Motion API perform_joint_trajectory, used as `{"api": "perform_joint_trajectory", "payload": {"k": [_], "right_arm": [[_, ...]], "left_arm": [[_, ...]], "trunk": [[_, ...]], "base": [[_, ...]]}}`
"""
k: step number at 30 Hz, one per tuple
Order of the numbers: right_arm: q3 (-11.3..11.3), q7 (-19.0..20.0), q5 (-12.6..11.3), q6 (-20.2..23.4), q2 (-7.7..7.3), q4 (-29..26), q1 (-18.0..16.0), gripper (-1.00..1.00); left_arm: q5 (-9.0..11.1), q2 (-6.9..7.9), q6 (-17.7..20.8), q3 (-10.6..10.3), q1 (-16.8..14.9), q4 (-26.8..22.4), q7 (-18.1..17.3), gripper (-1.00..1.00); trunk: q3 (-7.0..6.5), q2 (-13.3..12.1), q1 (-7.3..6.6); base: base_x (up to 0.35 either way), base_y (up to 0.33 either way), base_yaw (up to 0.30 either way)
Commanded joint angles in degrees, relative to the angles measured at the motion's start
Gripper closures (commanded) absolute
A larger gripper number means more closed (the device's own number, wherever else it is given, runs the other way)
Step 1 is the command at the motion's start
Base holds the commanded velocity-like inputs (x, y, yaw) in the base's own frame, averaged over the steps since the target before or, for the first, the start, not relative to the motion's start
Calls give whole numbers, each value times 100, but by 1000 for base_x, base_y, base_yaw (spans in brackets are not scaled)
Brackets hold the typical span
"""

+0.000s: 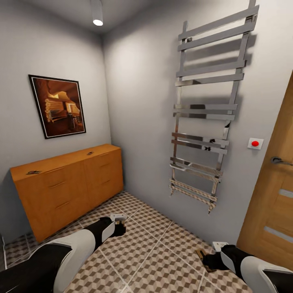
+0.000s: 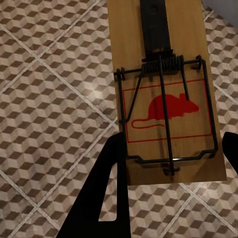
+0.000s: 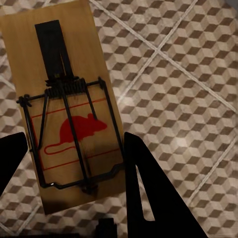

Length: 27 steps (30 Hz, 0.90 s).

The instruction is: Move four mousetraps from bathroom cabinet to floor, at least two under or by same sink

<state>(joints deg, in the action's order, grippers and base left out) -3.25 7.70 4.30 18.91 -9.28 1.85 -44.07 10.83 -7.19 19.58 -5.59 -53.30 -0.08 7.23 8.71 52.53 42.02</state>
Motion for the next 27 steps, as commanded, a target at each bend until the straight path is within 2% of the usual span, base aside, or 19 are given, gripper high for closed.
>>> {"api": "perform_joint_trajectory", "payload": {"k": [1,6,10,13,17,21,24,27], "right_arm": [[-35,21,45,15,-12,8,-8,100],[-35,34,38,51,-32,8,30,100],[-35,38,35,29,-33,8,199,100],[-35,33,-46,-2,-35,8,359,100],[-35,24,-218,-20,-45,8,429,100],[-35,20,-277,-57,-44,8,450,100],[-35,6,-295,-131,-37,8,458,100],[-35,-7,-303,-214,-34,8,485,100]], "left_arm": [[60,-2,20,-48,-5,-1,24,100],[60,4,19,-48,-5,-1,24,100],[60,6,19,-48,-5,-1,22,100],[66,12,19,-48,-5,-1,22,100],[65,15,23,-48,0,-1,18,100],[49,6,26,-53,13,-1,16,100],[-47,-3,33,-55,25,-1,15,100],[-256,-30,50,-56,54,-1,15,100]], "trunk": [[9,7,1],[9,7,1],[9,7,1],[9,7,1],[9,7,1],[9,7,1],[9,7,1],[9,7,1]], "base": [[0,0,-15],[0,0,-7],[0,0,-92],[0,0,-217],[0,0,-269],[0,0,-287],[0,0,-293],[0,0,-295]]}}
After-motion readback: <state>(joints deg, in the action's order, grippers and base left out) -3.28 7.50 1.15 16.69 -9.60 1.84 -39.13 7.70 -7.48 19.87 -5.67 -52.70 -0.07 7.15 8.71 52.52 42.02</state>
